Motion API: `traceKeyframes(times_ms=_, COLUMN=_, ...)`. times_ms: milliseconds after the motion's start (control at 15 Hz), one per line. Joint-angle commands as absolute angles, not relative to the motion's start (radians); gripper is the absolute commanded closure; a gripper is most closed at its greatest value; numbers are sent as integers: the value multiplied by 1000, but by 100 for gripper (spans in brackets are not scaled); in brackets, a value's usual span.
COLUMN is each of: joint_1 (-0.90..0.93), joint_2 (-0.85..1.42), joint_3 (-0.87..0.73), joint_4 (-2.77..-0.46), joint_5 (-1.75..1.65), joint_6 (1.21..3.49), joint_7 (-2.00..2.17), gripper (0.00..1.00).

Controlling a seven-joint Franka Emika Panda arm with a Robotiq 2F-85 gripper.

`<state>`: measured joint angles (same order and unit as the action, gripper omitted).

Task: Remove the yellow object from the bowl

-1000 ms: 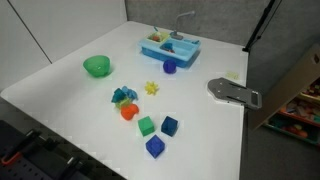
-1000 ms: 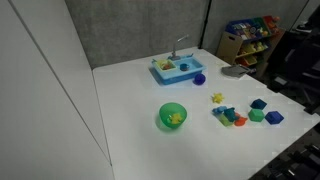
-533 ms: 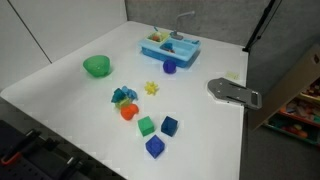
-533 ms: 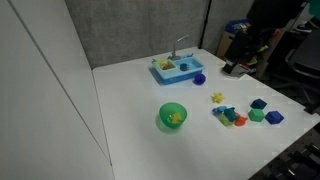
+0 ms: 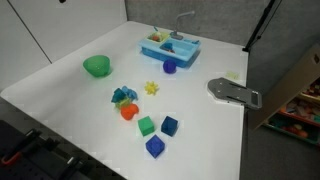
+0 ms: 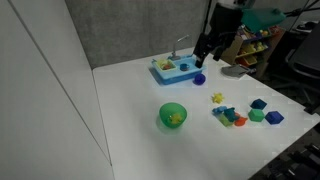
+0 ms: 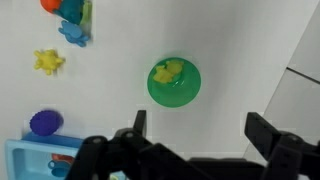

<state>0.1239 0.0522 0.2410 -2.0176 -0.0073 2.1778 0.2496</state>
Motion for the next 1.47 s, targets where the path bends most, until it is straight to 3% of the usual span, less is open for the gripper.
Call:
traceKeyframes(times_ms=0, joint_1=143, joint_2=171, joint_3=203, joint_4=-1936, joint_5=-10, joint_6=2209, joint_7=182, gripper=0)
traceKeyframes(times_ms=1400, joint_1=159, joint_2=454, joint_3=143, joint_4=-1876, joint_5=-9, joint_6=2325, joint_7=87, gripper=0)
